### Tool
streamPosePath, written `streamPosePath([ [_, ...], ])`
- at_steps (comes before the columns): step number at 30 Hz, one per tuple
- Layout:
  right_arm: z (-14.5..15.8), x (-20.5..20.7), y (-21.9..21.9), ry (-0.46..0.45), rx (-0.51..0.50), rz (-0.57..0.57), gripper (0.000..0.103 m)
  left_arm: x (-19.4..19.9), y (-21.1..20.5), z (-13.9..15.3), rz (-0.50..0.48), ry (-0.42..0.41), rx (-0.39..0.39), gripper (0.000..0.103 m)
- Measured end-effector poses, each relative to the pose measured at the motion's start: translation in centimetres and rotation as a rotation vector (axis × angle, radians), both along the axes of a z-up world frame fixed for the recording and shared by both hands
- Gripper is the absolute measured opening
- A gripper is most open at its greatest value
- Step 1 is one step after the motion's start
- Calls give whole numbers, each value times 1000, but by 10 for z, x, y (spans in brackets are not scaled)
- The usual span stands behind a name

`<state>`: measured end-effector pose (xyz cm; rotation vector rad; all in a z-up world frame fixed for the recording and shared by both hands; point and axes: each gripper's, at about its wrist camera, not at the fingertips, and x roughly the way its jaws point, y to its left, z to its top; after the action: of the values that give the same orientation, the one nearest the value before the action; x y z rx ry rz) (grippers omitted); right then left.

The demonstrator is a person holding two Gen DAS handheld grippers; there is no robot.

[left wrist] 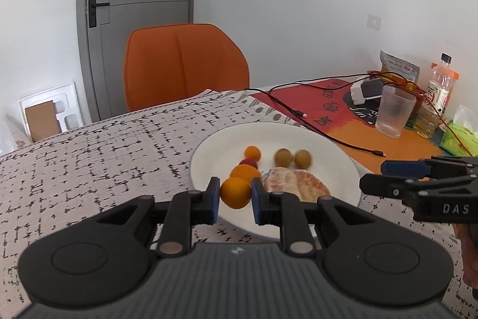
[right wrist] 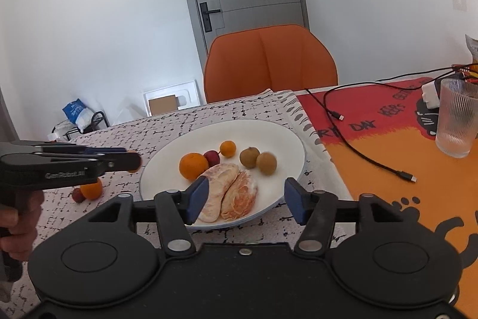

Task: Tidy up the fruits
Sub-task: 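Open the right tool over the plate while the left tool releases the mandarin there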

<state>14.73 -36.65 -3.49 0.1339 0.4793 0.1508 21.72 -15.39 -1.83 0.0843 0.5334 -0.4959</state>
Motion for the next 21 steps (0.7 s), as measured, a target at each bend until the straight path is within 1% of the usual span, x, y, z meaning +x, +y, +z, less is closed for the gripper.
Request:
streamPosePath([
  [2,0,-2,1,0,-1,-4,63,0,-4,1,-9,-3,2,20],
  [9,1,-8,4,6,3,-1,69,1,-13,4,-27,-7,1,21],
  [10,1,-9,5,7,4,-2,71,1,-13,4,-29,-3,1,21],
  [14,4,-12,7,3,6,-12,89,-2,-10,6,-14,-7,-5,23],
  [16,5,-14,9,-9,10,-2,95,-4,-5,8,-5,-4,-10,24],
  [17,6,-15,10,-14,14,1,98,-5,-1,8,3,0,-10,24],
  [21,8,-16,16,-19,20,4,101,-9,11,11,33,-3,-6,24],
])
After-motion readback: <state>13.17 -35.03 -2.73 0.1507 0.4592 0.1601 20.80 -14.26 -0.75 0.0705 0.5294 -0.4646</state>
